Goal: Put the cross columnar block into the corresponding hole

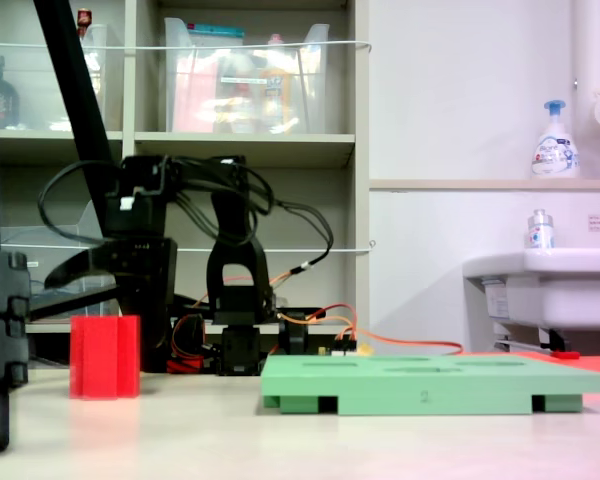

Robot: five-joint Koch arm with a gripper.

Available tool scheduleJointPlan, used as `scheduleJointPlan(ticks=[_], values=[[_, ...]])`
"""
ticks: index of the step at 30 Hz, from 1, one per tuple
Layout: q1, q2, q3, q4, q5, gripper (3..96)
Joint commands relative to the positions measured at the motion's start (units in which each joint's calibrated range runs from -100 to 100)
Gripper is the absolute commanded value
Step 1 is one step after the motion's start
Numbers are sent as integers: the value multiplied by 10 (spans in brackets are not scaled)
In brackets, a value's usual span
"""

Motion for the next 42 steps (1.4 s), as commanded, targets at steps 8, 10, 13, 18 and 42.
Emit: scheduleJointPlan(ticks=[8, 10, 13, 18, 42], values=[[5, 87, 30, 42, -12, 780], [5, 96, 30, 41, -13, 661], [5, 97, 27, 40, -14, 491], [3, 97, 24, 20, -13, 441], [67, -168, 98, -170, 99, 384]])
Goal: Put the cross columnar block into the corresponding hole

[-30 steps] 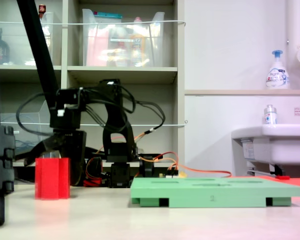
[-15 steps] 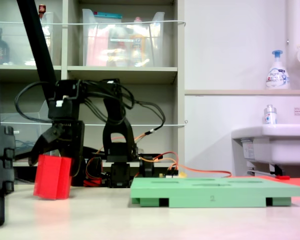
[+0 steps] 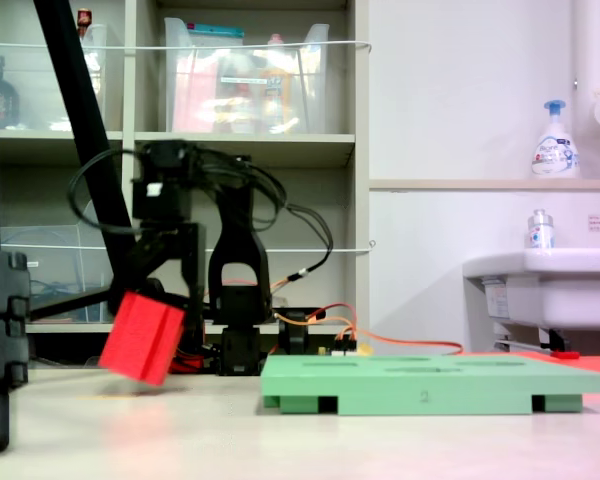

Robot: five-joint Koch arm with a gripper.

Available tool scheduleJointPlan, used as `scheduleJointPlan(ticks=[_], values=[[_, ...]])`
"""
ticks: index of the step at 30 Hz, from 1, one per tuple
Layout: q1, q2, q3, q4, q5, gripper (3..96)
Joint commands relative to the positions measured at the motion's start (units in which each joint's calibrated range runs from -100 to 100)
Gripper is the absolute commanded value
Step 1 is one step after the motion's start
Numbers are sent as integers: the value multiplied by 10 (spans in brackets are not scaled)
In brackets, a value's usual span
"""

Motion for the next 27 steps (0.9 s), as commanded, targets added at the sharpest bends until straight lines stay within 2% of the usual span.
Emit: scheduleJointPlan(ticks=[1, 8, 13, 20, 27], values=[[42, -94, 90, -38, 53, 384], [134, -122, 162, -38, 147, 385], [183, -13, 278, -38, 194, 385], [211, 229, 522, -38, 219, 385], [225, 318, 537, 37, 233, 385]])
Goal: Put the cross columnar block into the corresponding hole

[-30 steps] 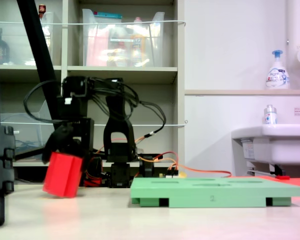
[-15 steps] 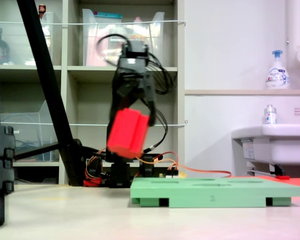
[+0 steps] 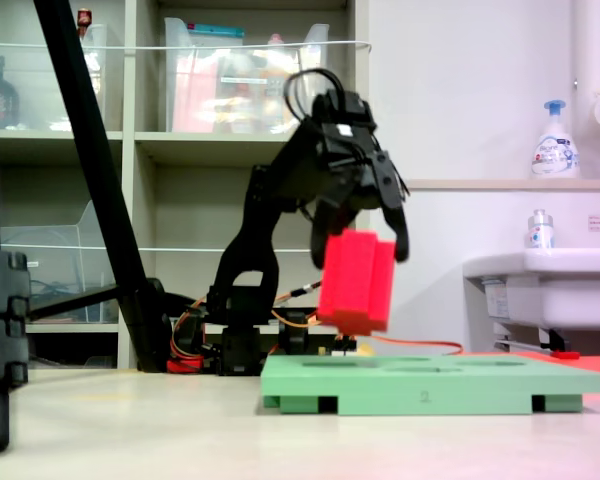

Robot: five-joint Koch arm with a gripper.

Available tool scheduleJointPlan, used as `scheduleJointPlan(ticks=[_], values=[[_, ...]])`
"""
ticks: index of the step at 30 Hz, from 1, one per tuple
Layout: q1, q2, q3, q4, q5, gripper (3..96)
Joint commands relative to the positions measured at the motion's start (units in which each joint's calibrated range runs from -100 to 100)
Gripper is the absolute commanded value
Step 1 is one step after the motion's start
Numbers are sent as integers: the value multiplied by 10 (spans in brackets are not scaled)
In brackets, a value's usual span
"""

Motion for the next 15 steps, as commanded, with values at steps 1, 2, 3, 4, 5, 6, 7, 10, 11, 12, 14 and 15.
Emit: scheduleJointPlan(ticks=[1, 2, 3, 4, 5, 6, 7, 10, 11, 12, 14, 15], values=[[8, 13, 30, 66, 8, 385], [9, 23, 30, 77, 9, 385], [11, 33, 30, 86, 9, 385], [12, 39, 30, 93, 9, 385], [13, 46, 30, 103, 9, 385], [14, 51, 30, 110, 8, 385], [15, 57, 30, 120, 8, 385], [17, 79, 30, 143, 8, 385], [19, 83, 30, 148, 8, 385], [20, 90, 30, 154, 8, 385], [21, 99, 30, 161, 8, 385], [22, 103, 30, 164, 8, 385]])
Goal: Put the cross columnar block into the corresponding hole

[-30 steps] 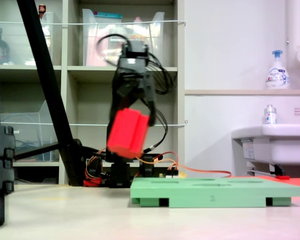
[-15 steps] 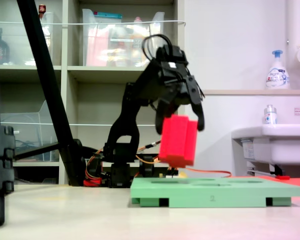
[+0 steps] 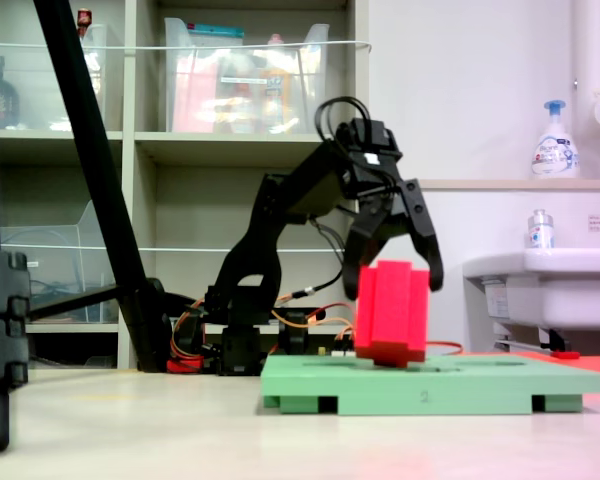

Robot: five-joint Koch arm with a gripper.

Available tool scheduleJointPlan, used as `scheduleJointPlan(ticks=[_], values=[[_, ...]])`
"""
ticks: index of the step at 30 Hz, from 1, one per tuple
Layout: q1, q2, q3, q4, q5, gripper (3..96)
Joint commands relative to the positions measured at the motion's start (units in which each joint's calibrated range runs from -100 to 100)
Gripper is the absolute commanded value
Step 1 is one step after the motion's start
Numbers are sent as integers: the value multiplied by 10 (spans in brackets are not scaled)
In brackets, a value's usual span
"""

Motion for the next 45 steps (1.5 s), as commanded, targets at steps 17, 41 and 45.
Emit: scheduleJointPlan(ticks=[17, 41, 45], values=[[17, 42, 30, 73, 13, 385], [21, 73, 30, 96, 23, 385], [16, 91, 30, 108, 23, 385]])
